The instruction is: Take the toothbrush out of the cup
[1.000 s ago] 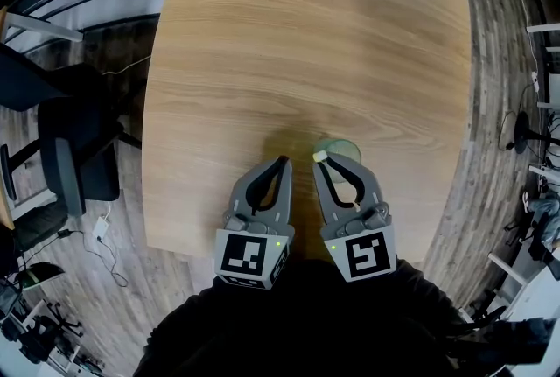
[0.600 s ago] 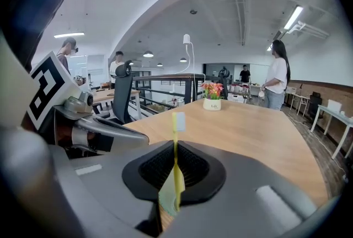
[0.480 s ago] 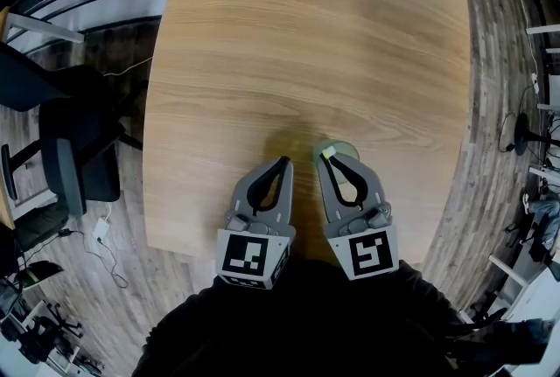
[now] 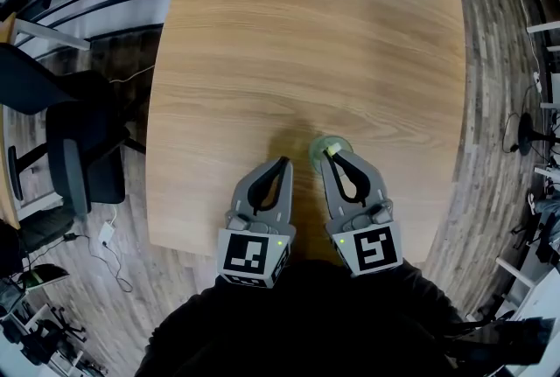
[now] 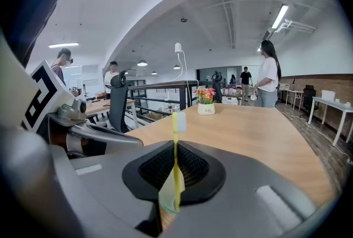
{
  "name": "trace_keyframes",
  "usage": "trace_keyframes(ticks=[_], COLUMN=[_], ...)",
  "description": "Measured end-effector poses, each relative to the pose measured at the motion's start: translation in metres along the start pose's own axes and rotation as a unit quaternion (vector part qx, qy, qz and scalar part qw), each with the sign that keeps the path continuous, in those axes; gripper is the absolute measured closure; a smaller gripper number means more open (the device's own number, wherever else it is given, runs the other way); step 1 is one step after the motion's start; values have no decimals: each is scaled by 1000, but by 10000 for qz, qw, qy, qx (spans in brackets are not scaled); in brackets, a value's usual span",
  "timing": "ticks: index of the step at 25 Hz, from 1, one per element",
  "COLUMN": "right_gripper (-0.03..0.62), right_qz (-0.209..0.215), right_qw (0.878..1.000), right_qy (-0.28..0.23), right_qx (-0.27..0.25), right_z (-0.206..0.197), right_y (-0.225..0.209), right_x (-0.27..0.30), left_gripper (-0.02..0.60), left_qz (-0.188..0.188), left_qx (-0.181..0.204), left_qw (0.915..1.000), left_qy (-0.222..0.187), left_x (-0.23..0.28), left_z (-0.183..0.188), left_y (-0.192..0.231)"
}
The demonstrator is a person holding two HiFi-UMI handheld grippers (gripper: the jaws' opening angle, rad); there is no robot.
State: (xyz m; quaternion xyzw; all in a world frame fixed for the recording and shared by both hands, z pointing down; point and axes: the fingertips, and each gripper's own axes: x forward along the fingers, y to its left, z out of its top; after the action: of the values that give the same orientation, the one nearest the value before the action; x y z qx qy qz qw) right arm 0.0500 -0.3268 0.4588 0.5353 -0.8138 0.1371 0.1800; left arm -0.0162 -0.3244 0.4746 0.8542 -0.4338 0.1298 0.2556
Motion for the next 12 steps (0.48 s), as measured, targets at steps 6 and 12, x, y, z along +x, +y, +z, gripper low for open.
trace_keyframes(ticks=[6,12], right_gripper=[579,579], right_qz=[-1,-14], right_qw=[9991,9971], right_qy=[-337,-667], right_qx=[255,379], right_z=[10,25], right_y=[0,4], right_x=[-5,-18], left_gripper=[572,573], left_qz=[74,96], left_qx=[232,521], left_qw=[9995,9979], left_qy=[-209,-383], left_x=[-6,-16], left_z=[9,19], left_y=[2,0])
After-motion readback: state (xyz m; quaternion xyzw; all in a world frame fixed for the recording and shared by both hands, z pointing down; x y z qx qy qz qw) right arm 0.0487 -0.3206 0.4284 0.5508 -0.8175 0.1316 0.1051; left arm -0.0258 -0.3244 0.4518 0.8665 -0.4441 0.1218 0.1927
